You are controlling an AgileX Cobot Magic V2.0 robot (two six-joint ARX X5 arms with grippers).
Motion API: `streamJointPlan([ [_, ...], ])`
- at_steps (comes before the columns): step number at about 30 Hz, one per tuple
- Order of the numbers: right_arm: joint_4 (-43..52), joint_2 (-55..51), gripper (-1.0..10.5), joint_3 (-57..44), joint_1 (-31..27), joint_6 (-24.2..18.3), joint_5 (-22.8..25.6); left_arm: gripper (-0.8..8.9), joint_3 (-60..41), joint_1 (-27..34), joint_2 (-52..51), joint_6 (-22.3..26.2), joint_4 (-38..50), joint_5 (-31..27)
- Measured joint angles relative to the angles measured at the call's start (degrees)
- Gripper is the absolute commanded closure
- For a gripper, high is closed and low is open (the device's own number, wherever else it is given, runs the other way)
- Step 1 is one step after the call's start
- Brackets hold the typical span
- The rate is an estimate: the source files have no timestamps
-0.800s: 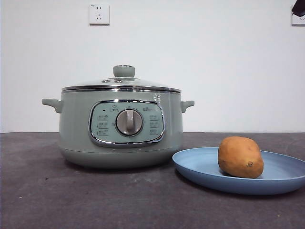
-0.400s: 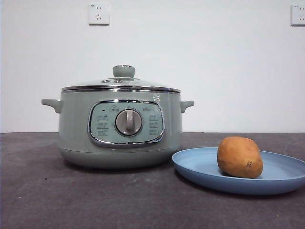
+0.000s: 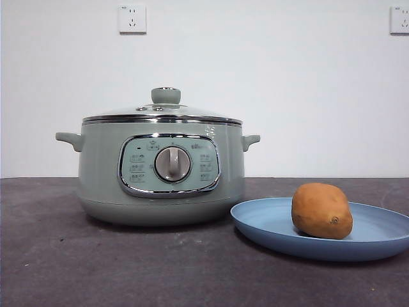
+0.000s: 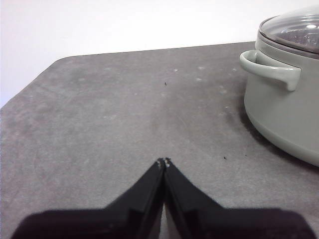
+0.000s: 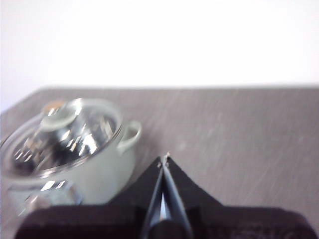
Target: Take the potato out from the steamer,put the potato on the plate,close the lid
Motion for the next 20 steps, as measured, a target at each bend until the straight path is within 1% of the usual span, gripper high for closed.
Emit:
streamJointPlan([
  [4, 9.84, -6.12, 9.5, -10.08, -1.05, -0.09, 0.26, 8.17, 0.00, 0.00, 0.00, 0.00, 0.00, -0.02],
  [6, 12.59, -8.33, 9.5, -14.16, -1.05, -0.09, 1.42, 8.17, 0.00, 0.00, 0.00, 0.00, -0.02, 0.00],
  [10, 12.92, -11.80, 9.5, -21.20, -1.05, 0.07, 4.59, 8.17, 0.00, 0.00, 0.00, 0.00, 0.00, 0.00],
  [13, 14.19, -14.49, 9.5, -26.01, -1.05, 1.18, 7.26, 8.17, 0.00, 0.00, 0.00, 0.00, -0.02, -0.02],
  [16, 15.89, -16.87, 9.5, -29.90, -1.05, 2.19, 7.56, 8.17, 0.00, 0.00, 0.00, 0.00, 0.00, -0.02],
  [20, 16.28, -16.90, 9.5, -32.98, -1.05, 2.97, 7.56, 8.17, 0.00, 0.00, 0.00, 0.00, -0.02, 0.00],
])
